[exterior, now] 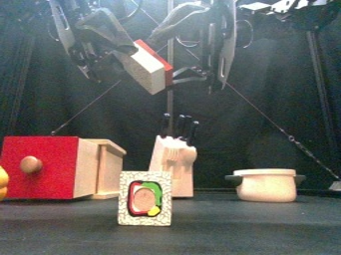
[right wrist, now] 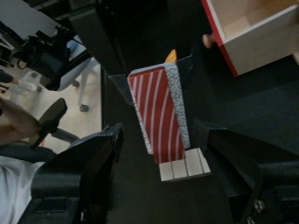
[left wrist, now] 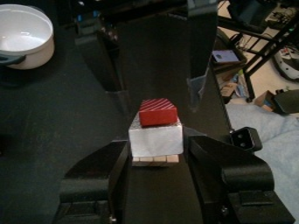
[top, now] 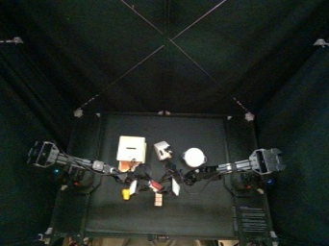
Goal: Put salmon sushi in drawer
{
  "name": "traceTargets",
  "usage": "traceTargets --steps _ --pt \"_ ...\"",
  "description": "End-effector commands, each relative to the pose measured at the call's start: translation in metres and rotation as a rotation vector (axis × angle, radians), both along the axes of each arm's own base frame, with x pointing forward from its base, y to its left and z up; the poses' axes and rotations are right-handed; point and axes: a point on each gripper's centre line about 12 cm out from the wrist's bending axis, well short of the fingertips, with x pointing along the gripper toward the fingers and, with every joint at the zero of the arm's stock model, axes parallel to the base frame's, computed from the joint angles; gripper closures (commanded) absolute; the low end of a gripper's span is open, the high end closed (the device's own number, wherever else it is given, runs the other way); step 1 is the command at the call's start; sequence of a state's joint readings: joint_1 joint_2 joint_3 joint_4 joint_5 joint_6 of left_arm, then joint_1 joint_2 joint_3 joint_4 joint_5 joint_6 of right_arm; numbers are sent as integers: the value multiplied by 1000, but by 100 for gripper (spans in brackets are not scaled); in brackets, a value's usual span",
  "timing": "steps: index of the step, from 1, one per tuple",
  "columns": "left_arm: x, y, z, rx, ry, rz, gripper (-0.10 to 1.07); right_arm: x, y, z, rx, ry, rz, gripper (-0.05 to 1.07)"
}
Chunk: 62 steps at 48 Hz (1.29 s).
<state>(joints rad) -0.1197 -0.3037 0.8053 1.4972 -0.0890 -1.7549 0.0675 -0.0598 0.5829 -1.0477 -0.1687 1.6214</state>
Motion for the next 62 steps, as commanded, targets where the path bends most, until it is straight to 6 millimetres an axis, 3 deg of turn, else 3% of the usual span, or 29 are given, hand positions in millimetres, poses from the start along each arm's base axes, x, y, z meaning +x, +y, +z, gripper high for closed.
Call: traceTargets --steps 1,10,21,33,49,62 --pt "-1 3 9 -7 -27 8 38 -8 -2 23 9 -56 -4 7" --pt "-20 8 12 6 -45 20 38 -21 -3 22 23 -50 -14 7" --pt "-64 23 8 24 -76 76 38 -30 -4 15 43 -30 -24 7" --pt "-108 46 -13 99 -85 169 38 -32 -2 12 48 -20 -23 7" --pt "-129 80 -44 214 -5 319 38 -32 -4 9 50 -11 -29 7" --pt "-136 80 -58 215 33 319 38 -32 -3 5 58 0 -33 7"
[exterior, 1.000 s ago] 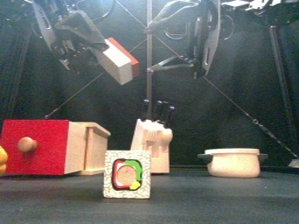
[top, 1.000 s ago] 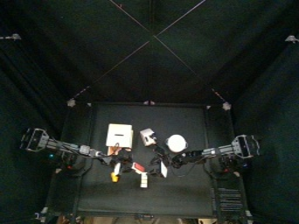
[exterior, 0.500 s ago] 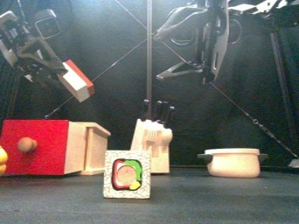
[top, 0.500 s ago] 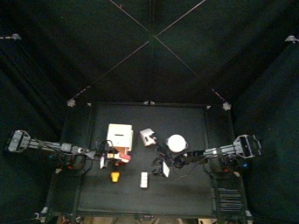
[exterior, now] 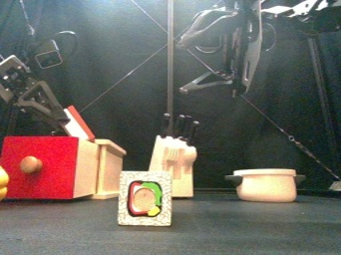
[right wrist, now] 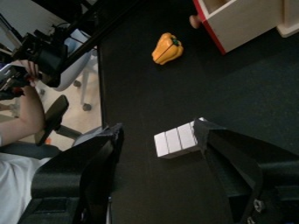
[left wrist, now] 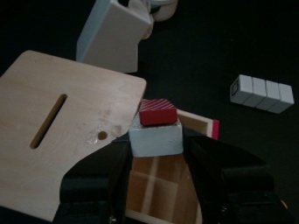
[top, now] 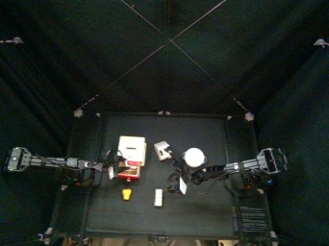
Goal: Put salmon sushi in drawer
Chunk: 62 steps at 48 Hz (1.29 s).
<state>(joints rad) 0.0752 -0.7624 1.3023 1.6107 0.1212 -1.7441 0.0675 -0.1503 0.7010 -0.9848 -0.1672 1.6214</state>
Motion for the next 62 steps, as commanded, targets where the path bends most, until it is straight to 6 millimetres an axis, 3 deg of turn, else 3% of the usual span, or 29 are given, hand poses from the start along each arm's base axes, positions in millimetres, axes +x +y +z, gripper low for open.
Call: traceTargets --steps 1,18,36,62 --pt "1 1 1 1 -1 2 38 0 -1 12 7 -33 -1 7" --pt "-1 0 -1 -7 4 1 34 1 -2 11 9 -30 -7 7" --pt "-1 0 -2 -15 4 6 12 1 -2 11 7 -30 -6 7" --pt "2 0 3 -14 -10 4 12 0 -2 11 6 -26 -12 7"
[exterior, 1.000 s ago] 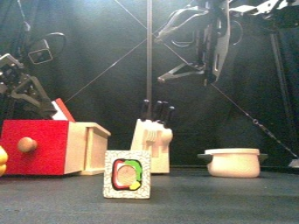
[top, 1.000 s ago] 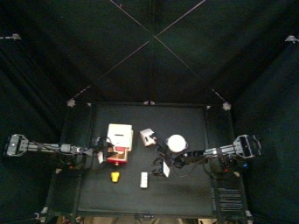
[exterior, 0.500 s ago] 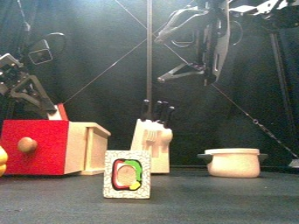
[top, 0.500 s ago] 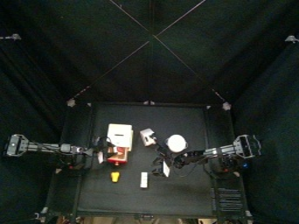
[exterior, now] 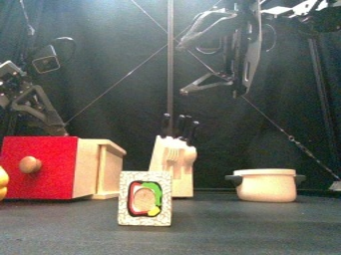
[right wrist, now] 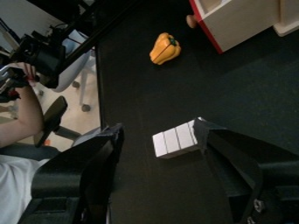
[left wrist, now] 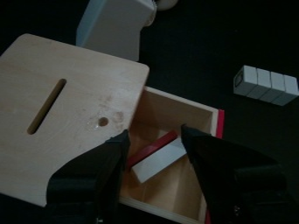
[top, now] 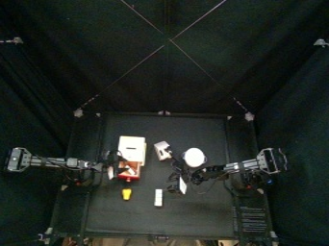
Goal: Put salmon sushi in drawer
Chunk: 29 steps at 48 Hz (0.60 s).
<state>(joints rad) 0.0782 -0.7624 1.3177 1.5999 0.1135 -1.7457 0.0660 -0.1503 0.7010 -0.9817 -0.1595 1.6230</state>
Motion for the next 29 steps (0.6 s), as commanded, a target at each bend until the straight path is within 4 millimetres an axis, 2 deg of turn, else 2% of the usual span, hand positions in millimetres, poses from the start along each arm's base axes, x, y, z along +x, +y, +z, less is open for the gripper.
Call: traceTargets --steps 1,29 --pt "6 1 9 1 -25 2 12 0 -1 11 6 -30 -2 7" --pt "7 2 12 -2 -33 10 12 1 -1 13 1 -36 0 7"
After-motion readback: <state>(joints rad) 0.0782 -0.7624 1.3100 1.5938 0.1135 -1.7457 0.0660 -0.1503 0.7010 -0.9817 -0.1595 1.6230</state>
